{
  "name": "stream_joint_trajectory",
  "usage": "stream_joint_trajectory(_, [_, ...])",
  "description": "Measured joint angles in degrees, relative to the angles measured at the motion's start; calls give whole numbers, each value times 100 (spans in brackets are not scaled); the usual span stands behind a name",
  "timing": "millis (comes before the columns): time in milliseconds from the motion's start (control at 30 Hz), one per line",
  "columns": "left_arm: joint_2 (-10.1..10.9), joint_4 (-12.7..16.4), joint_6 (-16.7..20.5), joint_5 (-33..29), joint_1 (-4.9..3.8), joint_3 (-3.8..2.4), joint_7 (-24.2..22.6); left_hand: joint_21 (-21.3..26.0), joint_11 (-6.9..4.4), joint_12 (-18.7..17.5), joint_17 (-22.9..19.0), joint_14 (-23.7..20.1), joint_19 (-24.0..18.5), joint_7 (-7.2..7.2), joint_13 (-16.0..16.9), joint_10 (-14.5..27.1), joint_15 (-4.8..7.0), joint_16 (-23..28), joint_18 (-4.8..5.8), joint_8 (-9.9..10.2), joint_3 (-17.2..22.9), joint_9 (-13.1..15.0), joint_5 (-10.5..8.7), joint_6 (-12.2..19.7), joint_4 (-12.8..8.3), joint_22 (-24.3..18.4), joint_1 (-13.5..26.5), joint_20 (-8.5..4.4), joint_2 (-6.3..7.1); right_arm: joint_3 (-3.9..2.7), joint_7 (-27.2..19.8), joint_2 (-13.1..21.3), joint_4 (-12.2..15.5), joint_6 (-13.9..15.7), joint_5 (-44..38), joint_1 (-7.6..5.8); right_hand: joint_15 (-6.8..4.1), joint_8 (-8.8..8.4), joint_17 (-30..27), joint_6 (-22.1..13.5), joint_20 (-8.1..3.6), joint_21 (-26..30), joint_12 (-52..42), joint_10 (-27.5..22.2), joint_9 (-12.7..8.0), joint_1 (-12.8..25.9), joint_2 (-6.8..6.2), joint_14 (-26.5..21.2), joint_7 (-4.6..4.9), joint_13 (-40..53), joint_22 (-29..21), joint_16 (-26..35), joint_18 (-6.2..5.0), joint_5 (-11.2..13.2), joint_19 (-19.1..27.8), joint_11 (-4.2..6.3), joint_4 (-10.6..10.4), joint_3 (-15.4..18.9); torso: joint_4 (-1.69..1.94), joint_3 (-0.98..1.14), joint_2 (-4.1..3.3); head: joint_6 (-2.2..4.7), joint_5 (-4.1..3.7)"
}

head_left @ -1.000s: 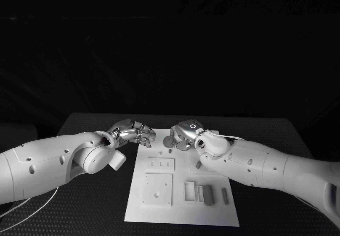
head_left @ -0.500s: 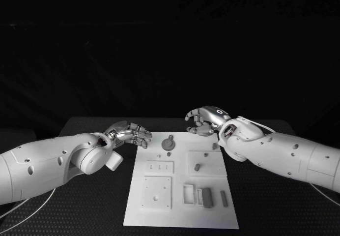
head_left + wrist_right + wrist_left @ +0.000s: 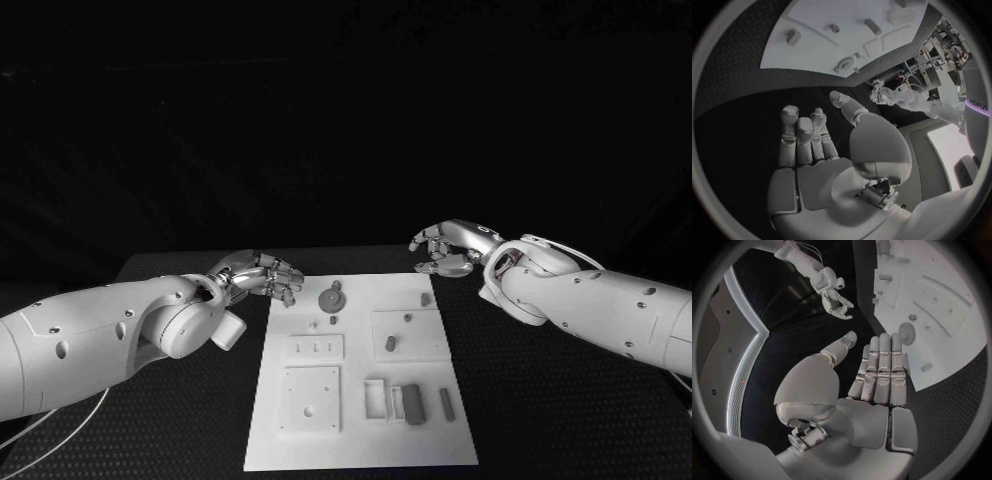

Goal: Assemble the parts on the task board

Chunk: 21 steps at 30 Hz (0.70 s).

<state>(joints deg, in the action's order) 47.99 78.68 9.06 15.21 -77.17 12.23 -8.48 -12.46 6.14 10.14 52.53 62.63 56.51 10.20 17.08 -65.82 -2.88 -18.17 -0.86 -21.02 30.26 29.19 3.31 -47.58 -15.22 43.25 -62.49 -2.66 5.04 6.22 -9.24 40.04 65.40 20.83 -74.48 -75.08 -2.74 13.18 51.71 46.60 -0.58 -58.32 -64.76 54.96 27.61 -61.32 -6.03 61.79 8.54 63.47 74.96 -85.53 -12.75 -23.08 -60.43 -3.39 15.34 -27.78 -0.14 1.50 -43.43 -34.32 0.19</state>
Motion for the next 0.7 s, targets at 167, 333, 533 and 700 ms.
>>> stream_joint_trajectory(167, [-9,-6,-18,-42,16,-1,-9,0,0,0,6,0,0,0,0,0,0,0,0,0,0,0,0,0,0,0,0,0,0,4,-5,28,-137,-147,-153,112,13,0,-14,-19,30,31,0,-49,-12,-16,8,-30,19,-23,0,38,0,0,29,-8,0,0,-23,27,2,10,-74])
stream_joint_trajectory(333, [-18,-15,-39,-64,42,1,-11,0,0,0,6,0,0,0,-1,0,0,0,0,0,0,-1,0,0,0,-1,0,0,0,7,-5,-7,-356,-197,-261,295,27,-16,-24,-80,59,96,0,-111,-49,-16,8,-84,80,-54,0,63,0,0,59,-29,13,19,-24,28,2,3,-125])
stream_joint_trajectory(533, [-32,-29,-58,-73,57,1,-15,0,0,-8,11,0,0,0,4,0,0,0,0,0,0,-1,0,0,0,4,0,0,0,10,0,-122,-540,-168,-271,466,65,-46,-24,-122,100,119,0,-153,-82,37,-92,-122,122,-68,0,89,0,0,98,-71,-81,65,-20,18,2,-14,-158])
stream_joint_trajectory(700, [-51,-51,-76,-73,77,1,-18,0,0,-22,11,0,0,0,4,0,0,0,0,0,0,-1,0,0,0,4,0,0,0,8,2,-257,-670,-115,-305,563,84,-68,-24,-131,101,141,0,-164,-90,67,-122,-141,130,-75,0,90,0,0,99,-81,-113,65,-12,3,2,-34,-172])
